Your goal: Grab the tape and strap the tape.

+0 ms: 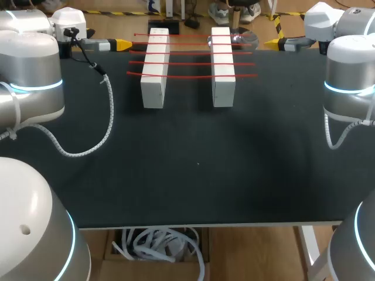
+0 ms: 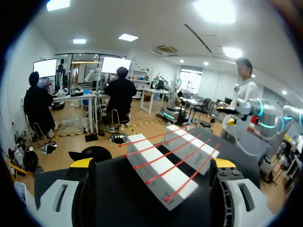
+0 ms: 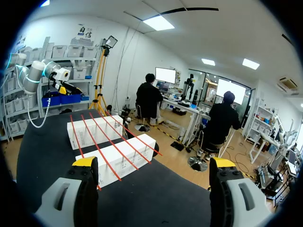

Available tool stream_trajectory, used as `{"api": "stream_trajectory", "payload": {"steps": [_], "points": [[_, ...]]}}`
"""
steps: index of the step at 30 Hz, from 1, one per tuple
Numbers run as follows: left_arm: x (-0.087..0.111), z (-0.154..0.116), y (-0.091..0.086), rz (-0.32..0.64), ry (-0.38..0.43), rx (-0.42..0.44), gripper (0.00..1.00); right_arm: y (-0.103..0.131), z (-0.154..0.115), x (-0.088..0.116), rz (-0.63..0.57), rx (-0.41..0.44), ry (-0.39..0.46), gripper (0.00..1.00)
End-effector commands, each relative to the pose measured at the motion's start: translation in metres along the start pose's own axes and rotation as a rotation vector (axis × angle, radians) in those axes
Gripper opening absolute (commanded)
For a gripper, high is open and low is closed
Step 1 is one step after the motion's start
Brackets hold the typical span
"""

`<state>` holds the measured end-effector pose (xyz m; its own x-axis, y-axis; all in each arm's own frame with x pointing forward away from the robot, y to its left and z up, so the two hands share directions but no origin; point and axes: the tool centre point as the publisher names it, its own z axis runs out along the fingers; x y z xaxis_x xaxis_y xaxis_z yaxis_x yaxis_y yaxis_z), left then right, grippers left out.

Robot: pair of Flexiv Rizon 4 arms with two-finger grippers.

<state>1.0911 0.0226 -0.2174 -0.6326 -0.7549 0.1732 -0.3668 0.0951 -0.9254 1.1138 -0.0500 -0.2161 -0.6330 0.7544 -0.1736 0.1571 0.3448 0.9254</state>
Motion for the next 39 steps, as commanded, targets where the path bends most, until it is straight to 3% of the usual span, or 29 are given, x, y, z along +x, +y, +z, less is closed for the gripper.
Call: {"api": "stream_trajectory", "payload": {"steps": [1,20,24,29,34,39], "points": [[0.0,0.0,0.0,0.0,0.0,0.0,1.0,0.0,0.0,0.0,0.0,0.0,0.0,1.0],[0.0,0.0,0.0,0.0,0.0,0.0,1.0,0.0,0.0,0.0,0.0,0.0,0.0,1.0],[0.001,0.0,0.004,0.062,0.009,-0.017,1.0,0.0,0.0,0.0,0.0,0.0,0.0,1.0],[-0.001,-0.007,0.012,0.141,0.164,0.01,1.0,0.0,0.0,0.0,0.0,0.0,0.0,1.0],[0.003,-0.009,0.031,0.241,0.343,-0.055,1.0,0.0,0.0,0.0,0.0,0.0,0.0,1.0],[0.004,-0.005,0.045,0.261,0.376,-0.053,1.0,0.0,0.0,0.0,0.0,0.0,0.0,1.0]]}}
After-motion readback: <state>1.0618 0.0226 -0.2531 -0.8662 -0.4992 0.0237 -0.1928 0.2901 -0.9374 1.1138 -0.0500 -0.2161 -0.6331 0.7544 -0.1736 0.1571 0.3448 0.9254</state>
